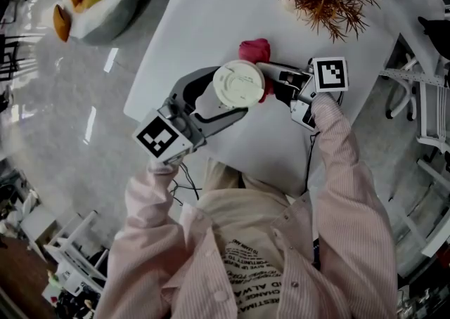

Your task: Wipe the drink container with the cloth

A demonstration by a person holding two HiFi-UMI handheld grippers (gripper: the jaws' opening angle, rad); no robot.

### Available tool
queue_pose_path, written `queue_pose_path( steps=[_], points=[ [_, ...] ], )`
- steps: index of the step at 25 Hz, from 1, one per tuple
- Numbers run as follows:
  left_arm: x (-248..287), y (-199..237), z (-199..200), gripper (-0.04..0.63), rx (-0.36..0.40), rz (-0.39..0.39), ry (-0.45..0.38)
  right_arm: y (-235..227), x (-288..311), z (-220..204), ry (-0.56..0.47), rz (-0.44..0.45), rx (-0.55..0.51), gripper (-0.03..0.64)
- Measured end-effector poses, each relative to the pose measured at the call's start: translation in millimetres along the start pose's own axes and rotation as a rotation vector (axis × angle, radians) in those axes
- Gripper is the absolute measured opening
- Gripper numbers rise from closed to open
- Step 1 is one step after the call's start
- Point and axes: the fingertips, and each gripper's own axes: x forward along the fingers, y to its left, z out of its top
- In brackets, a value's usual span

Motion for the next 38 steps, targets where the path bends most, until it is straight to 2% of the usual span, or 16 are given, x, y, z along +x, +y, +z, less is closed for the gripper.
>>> queue_pose_path(
  steps=[18,24,31,35,38],
  points=[
    [0,1,-2,0.36,-0.001,-0.004,0.002,-29,6,-6,0.019,-0.075,0.033,0.038],
    [0,1,-2,0.36,-0.001,-0.002,0.007,-25,11,-7,0.005,-0.059,0.06,0.038],
    [0,0,-2,0.36,0.001,0.005,0.016,-23,8,-5,-0.023,-0.11,0.0,0.038],
    [-2,0,0,0.362,0.03,0.04,0.019,-15,4,-4,-0.044,-0.155,-0.083,0.038],
    [-8,-1,8,0.362,0.02,0.063,-0.01,-5,-2,0,-0.083,-0.185,-0.155,0.038]
  ],
)
